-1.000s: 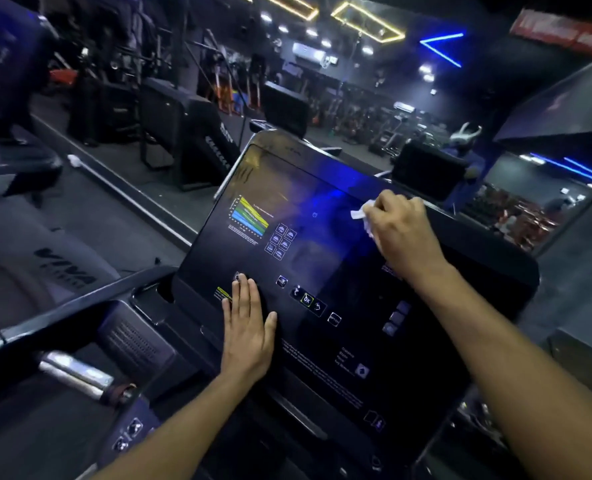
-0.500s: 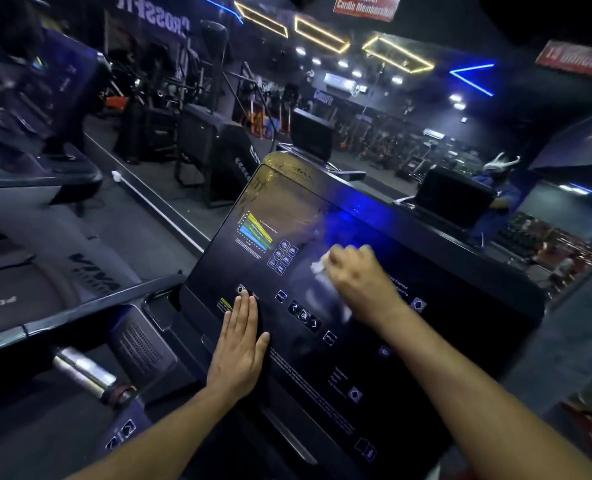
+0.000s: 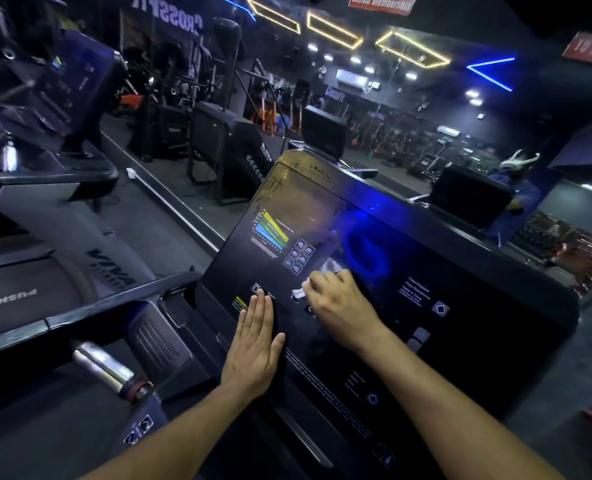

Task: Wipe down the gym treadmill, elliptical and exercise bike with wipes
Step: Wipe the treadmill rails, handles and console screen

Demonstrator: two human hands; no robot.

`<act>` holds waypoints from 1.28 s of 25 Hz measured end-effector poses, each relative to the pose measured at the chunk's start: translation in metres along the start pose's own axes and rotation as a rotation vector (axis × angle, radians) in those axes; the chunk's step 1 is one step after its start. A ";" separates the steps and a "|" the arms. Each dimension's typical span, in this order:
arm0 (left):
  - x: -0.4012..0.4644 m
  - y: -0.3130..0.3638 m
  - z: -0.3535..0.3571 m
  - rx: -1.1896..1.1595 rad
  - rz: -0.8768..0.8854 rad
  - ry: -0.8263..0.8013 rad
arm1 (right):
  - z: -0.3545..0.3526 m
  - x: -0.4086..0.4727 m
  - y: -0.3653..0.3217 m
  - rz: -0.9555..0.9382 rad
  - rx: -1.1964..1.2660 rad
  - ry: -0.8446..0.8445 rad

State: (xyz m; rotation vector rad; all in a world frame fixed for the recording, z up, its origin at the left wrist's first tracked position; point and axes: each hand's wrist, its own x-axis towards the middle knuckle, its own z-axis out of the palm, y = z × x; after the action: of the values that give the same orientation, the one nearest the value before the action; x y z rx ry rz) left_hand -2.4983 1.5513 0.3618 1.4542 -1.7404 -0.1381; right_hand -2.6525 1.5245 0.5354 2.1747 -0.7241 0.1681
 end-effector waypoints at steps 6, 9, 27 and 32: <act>0.012 0.004 -0.006 -0.139 -0.057 0.088 | -0.035 0.035 0.114 0.236 -0.073 0.108; 0.042 0.004 -0.010 -0.178 -0.138 0.141 | -0.031 0.053 0.119 0.273 -0.114 0.117; 0.049 -0.004 -0.005 -0.236 -0.233 0.164 | -0.011 0.078 0.075 0.201 -0.145 0.151; 0.048 -0.006 -0.006 -0.241 -0.266 0.163 | 0.003 0.066 0.011 -0.030 -0.034 0.058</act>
State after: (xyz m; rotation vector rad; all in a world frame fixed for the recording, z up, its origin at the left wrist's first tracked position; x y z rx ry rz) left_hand -2.4884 1.5104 0.3870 1.4675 -1.3455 -0.3478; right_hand -2.6047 1.4881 0.5642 2.1381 -0.6567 0.2010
